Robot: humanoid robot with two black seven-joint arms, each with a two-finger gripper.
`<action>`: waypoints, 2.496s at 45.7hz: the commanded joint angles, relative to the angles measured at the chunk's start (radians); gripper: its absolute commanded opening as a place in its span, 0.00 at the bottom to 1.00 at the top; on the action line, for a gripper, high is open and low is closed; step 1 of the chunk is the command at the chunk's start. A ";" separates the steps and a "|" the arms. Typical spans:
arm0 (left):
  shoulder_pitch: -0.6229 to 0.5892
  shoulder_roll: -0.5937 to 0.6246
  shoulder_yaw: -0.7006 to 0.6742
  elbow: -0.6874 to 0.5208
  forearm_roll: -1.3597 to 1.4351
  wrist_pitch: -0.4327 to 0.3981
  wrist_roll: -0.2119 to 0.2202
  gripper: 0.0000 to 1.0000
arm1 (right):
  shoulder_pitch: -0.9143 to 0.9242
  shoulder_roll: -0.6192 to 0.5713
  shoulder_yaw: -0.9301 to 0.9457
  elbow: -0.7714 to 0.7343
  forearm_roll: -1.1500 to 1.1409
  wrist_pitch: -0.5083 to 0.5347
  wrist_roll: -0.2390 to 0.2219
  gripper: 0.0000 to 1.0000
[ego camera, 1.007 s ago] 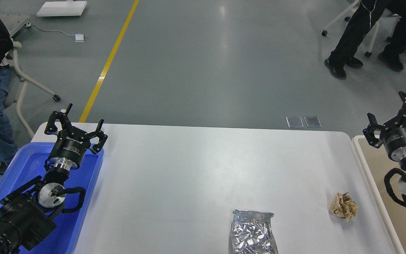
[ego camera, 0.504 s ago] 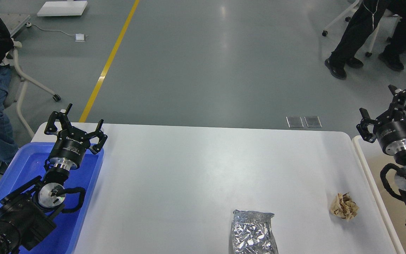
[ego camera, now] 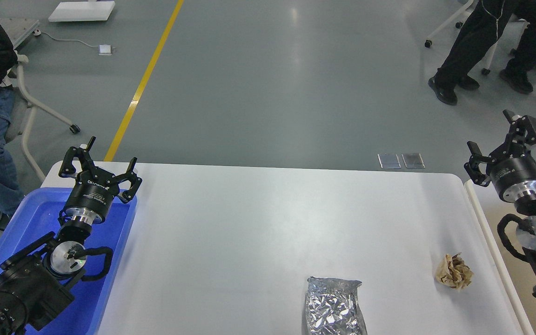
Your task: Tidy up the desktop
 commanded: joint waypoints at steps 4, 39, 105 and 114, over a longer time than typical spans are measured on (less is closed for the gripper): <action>0.000 0.000 0.000 0.000 0.000 0.000 0.000 1.00 | 0.089 -0.047 -0.203 0.005 -0.017 0.001 0.002 1.00; 0.000 0.000 0.000 0.000 0.000 0.000 0.000 1.00 | 0.519 -0.288 -1.231 0.107 -0.357 -0.001 0.023 1.00; -0.001 0.000 0.000 0.000 0.000 0.000 0.000 1.00 | 0.572 -0.251 -1.593 0.565 -0.686 0.233 0.012 1.00; -0.001 0.000 0.000 0.000 0.000 0.000 0.000 1.00 | 0.516 -0.199 -1.585 0.489 -0.687 0.233 0.012 1.00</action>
